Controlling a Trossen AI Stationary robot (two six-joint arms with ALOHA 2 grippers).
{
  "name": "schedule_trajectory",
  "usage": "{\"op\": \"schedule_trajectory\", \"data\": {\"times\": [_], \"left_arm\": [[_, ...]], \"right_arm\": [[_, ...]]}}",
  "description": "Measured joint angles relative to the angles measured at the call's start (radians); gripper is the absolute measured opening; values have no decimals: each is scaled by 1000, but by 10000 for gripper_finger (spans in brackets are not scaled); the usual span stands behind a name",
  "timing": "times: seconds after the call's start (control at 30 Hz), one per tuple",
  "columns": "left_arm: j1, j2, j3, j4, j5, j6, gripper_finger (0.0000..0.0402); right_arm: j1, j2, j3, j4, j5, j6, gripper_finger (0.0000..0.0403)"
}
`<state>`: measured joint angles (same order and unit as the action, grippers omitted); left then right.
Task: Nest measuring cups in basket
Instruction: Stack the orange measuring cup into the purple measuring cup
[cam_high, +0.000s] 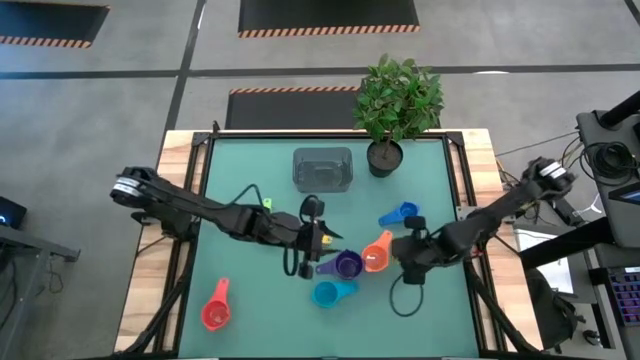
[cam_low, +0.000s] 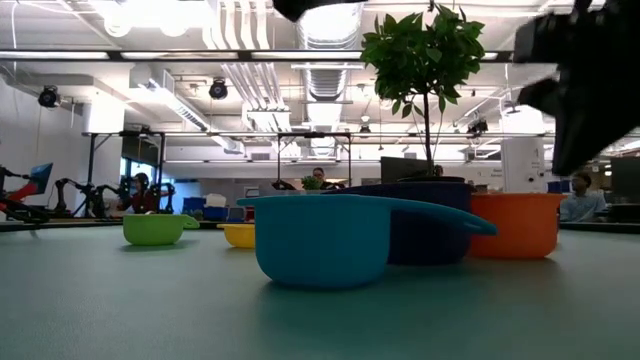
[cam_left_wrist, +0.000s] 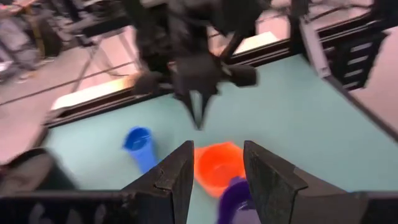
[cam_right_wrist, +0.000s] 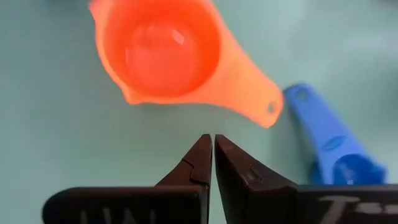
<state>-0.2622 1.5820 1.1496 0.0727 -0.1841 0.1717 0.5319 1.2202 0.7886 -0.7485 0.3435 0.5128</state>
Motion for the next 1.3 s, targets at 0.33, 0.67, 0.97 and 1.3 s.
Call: {"op": "schedule_trajectory", "data": {"times": [0.33,0.67,0.97,1.3], "left_arm": [[1,275,260,-157,156,-2,108],[41,552,614,-471,172,-10,109],[153,633,703,-535,201,-104,167],[225,675,672,-466,287,-211,197]], "right_arm": [[73,-289,-60,215,188,-200,8],[79,-429,-125,455,206,-476,8],[79,-459,-126,502,207,-569,8],[79,-476,-123,518,210,-584,8]]}}
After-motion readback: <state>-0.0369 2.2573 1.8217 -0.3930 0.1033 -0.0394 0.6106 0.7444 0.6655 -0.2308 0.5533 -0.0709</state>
